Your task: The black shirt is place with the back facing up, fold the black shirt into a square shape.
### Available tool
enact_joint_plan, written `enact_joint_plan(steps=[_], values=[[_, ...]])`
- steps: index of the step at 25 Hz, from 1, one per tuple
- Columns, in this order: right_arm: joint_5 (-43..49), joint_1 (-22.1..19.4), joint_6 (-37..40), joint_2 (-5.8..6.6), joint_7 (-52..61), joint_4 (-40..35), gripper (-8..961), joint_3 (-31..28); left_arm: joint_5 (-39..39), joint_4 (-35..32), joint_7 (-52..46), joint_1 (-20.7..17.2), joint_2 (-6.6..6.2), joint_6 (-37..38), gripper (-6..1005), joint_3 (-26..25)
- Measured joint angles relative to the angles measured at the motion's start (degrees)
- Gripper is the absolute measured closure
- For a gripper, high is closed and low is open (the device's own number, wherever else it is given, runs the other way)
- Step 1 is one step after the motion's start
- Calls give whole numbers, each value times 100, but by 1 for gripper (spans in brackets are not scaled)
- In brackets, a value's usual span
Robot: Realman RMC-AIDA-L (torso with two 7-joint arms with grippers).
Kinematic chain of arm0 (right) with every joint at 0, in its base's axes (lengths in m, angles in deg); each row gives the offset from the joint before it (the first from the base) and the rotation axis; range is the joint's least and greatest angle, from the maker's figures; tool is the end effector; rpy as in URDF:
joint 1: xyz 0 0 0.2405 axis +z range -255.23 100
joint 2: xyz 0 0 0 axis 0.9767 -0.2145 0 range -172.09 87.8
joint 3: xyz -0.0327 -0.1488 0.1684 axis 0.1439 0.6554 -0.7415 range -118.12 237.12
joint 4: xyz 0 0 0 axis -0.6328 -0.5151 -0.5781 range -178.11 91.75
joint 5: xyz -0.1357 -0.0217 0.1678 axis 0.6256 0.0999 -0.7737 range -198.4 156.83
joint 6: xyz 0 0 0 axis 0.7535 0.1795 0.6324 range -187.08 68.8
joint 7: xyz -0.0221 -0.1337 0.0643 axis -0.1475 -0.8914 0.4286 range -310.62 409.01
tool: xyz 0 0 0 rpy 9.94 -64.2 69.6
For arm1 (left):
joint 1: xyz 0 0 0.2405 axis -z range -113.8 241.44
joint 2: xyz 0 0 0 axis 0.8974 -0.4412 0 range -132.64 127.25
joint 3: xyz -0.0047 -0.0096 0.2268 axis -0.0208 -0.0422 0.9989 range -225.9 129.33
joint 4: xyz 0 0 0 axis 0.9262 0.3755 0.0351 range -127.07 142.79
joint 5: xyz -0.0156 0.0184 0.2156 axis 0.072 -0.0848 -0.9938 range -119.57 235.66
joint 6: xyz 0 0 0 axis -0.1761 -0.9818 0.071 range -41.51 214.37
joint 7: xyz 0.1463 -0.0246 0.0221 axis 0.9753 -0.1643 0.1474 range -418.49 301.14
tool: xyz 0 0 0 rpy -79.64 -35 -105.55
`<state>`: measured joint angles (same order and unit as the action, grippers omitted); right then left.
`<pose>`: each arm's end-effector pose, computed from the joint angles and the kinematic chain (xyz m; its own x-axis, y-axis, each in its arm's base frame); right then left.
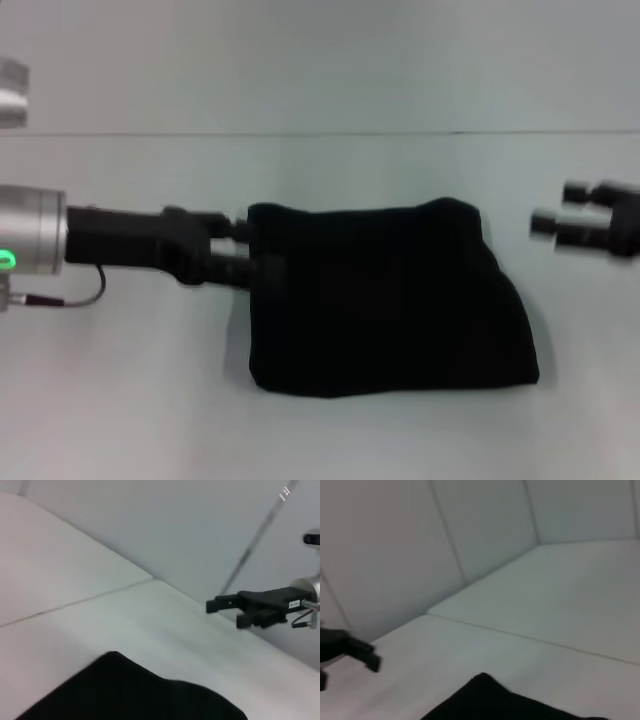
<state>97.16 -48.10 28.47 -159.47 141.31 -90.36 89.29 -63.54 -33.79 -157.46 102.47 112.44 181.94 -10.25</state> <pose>0.2615 0.3463 0.0739 0.7101 -0.4222 -0.5635 -0.6397 -0.7212 -0.2658 -0.2063 0.3533 0.0411 0.7702 0.4902 0.4080 0.5395 -0.8420 -0.0068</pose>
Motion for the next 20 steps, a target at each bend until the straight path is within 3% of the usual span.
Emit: enact_joint_plan(steps=[2,4,8,10,11,15,20], values=[[-146,-221,109,-172,-390,-9,55,-9,-3,-4,74,32,37,-7,245,162],[-248,-358,147,-233,-622,140,58,18,-6,-1,111,90,128,-46,202,398],[-155,-384,94,-193,-812,495,59,31,-7,8,-22,208,257,-460,106,856],[-132,-366,14,-190,-834,531,58,24,-3,25,-269,274,364,-885,105,912],[-78,-312,-23,-189,-820,542,58,58,27,4,-342,280,491,-1136,105,874],[156,-183,-24,-178,-765,584,57,120,41,-86,-318,214,640,-1306,104,886],[323,-79,-14,-171,-755,628,57,132,55,-115,-65,114,659,-1225,104,905]])
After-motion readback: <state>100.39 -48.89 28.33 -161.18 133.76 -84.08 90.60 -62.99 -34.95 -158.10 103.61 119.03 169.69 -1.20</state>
